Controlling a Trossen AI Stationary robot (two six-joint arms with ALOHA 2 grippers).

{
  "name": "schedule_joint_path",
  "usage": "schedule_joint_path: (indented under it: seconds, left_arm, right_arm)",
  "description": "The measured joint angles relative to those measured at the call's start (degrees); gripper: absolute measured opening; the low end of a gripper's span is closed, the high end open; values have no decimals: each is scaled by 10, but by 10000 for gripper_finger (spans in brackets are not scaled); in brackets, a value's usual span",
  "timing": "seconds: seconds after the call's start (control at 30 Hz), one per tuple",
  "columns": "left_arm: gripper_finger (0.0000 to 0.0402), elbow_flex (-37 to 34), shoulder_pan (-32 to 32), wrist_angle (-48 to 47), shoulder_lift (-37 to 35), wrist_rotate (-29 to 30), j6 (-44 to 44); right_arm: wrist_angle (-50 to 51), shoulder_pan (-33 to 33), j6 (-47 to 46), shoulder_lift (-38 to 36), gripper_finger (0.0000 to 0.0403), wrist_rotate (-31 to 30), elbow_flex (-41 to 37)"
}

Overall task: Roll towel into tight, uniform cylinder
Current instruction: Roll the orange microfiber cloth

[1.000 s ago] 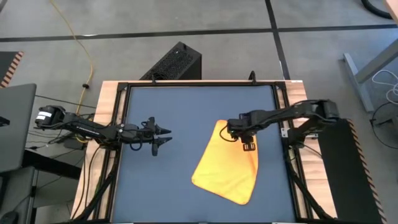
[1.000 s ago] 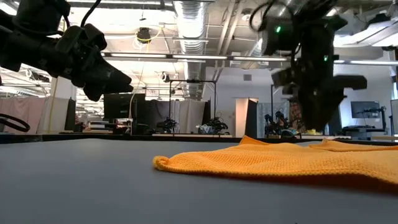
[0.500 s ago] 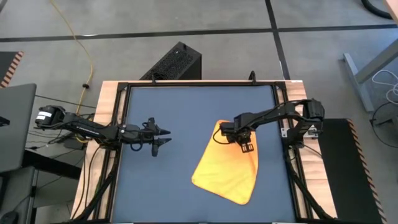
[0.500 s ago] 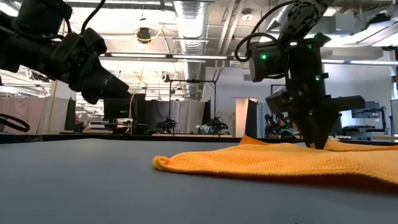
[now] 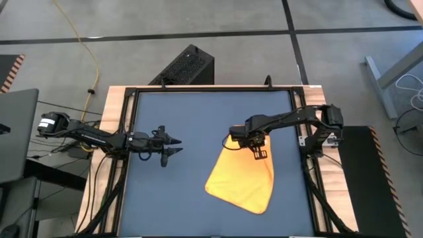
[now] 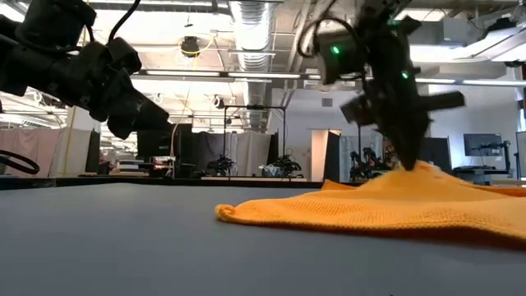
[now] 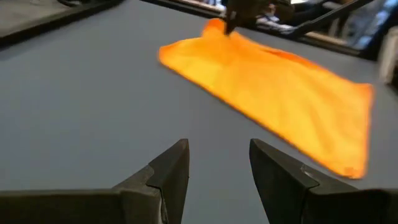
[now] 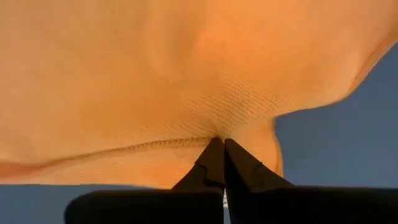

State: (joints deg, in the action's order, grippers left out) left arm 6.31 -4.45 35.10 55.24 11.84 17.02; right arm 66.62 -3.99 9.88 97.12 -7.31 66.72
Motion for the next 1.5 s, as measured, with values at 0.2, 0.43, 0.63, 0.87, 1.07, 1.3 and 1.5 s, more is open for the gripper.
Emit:
schedule_joint_path:
  seconds: [0.2, 0.43, 0.63, 0.87, 1.07, 1.3, 1.5]
  left_arm:
    - [158, 0, -25, 51, 13, -55, 17]
    - [158, 8, -75, 135, 94, -25, 28]
    - [158, 122, -105, 142, 287, -20, 19]
    - [158, 271, -117, 98, 461, -126, -9]
    - [158, 338, -122, 39, 520, -131, -38]
    - [157, 352, -110, -86, 522, -73, -72]
    - [158, 346, -78, -188, 495, -55, -127]
  right_arm:
    - [29, -3, -10, 0, 18, 0, 56]
    - [53, -2, -35, 0, 19, 0, 61]
    - [51, -7, -38, 0, 19, 1, 61]
    - [52, -11, -67, 1, 19, 1, 61]
    - [53, -10, -66, 1, 19, 1, 61]
    - [57, -10, -69, 1, 20, 0, 61]
    - [71, -10, -83, 1, 20, 0, 61]
